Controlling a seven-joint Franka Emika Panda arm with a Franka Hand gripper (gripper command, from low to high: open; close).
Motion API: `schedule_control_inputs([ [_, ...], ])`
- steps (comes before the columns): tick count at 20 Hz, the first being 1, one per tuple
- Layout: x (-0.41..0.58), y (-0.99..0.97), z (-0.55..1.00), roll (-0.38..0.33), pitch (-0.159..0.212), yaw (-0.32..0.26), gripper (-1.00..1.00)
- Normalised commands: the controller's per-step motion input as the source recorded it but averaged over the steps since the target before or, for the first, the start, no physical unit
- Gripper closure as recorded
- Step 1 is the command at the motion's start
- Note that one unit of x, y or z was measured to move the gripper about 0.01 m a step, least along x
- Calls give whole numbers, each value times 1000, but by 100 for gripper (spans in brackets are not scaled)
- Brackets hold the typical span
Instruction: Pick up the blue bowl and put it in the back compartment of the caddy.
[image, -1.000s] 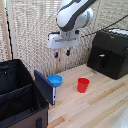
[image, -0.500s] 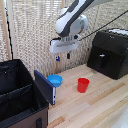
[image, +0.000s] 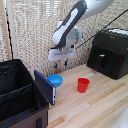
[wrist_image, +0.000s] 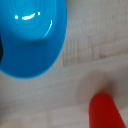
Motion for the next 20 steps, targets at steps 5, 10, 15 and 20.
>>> schedule_control_inputs([
  [5,37,-134,-371,-2,-114,-7,-100],
  [10,11,-67,-377,-49,46,0,-100],
  [15,11,0,-282,-61,126,0,-100],
  [20,202,-6,-214,-15,17,17,100],
])
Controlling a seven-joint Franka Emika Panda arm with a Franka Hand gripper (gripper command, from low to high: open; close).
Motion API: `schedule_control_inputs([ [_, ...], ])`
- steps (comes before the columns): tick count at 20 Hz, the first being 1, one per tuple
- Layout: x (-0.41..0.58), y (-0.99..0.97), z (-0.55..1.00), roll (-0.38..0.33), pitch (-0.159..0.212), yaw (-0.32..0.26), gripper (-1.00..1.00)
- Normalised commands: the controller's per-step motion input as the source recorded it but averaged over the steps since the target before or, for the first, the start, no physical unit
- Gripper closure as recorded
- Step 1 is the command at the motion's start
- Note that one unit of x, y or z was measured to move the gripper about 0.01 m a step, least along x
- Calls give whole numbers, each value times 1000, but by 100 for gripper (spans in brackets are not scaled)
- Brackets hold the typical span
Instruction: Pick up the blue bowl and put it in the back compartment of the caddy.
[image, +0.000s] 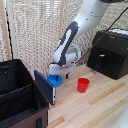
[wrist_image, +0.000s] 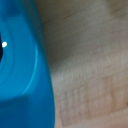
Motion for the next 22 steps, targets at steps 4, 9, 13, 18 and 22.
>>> schedule_control_inputs([
  [4,64,10,-36,0,6,2,100],
  [9,39,0,0,0,11,0,100],
  [13,87,-2,0,0,0,0,100],
  [18,-61,5,92,0,80,-14,100],
  [22,-121,11,576,0,185,-61,100],
])
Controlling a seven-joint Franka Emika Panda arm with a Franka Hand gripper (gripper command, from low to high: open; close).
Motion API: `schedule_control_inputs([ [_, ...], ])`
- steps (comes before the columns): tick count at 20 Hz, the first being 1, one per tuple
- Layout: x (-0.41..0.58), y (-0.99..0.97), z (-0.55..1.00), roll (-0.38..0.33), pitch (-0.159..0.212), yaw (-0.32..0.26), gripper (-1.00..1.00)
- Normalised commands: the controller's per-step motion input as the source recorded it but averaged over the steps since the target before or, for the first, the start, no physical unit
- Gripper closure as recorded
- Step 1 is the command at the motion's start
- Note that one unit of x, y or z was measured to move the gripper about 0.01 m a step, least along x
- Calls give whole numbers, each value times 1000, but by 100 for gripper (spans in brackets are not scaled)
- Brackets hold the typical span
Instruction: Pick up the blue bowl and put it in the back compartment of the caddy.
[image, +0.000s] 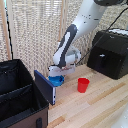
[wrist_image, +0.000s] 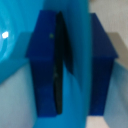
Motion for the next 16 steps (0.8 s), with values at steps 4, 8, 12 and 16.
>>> schedule_control_inputs([
  [4,0,-17,969,0,108,-57,100],
  [8,5,-56,1000,0,75,-83,100],
  [12,68,1,1000,21,46,-71,100],
  [16,19,74,921,63,73,-50,100],
])
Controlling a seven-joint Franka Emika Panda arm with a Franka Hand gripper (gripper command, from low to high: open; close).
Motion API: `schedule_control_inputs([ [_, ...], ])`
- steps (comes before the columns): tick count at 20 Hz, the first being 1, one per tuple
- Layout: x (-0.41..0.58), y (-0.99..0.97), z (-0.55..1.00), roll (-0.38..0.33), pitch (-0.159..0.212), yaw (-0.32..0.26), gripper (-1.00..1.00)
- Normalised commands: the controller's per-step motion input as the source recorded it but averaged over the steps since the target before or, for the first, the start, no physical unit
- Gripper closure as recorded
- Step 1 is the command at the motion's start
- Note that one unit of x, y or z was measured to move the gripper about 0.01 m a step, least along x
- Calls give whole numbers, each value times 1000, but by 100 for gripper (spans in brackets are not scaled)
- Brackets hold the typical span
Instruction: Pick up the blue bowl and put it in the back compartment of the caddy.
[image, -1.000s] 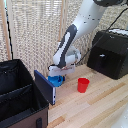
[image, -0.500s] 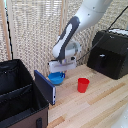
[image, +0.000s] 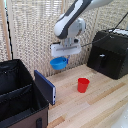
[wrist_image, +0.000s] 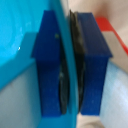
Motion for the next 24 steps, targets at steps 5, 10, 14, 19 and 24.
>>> schedule_control_inputs([
  [5,-31,464,948,50,32,0,100],
  [10,-27,770,928,59,0,0,100],
  [14,-2,853,760,20,-8,0,100],
  [19,11,938,378,0,-27,0,100],
  [24,39,977,127,-7,-6,0,100],
])
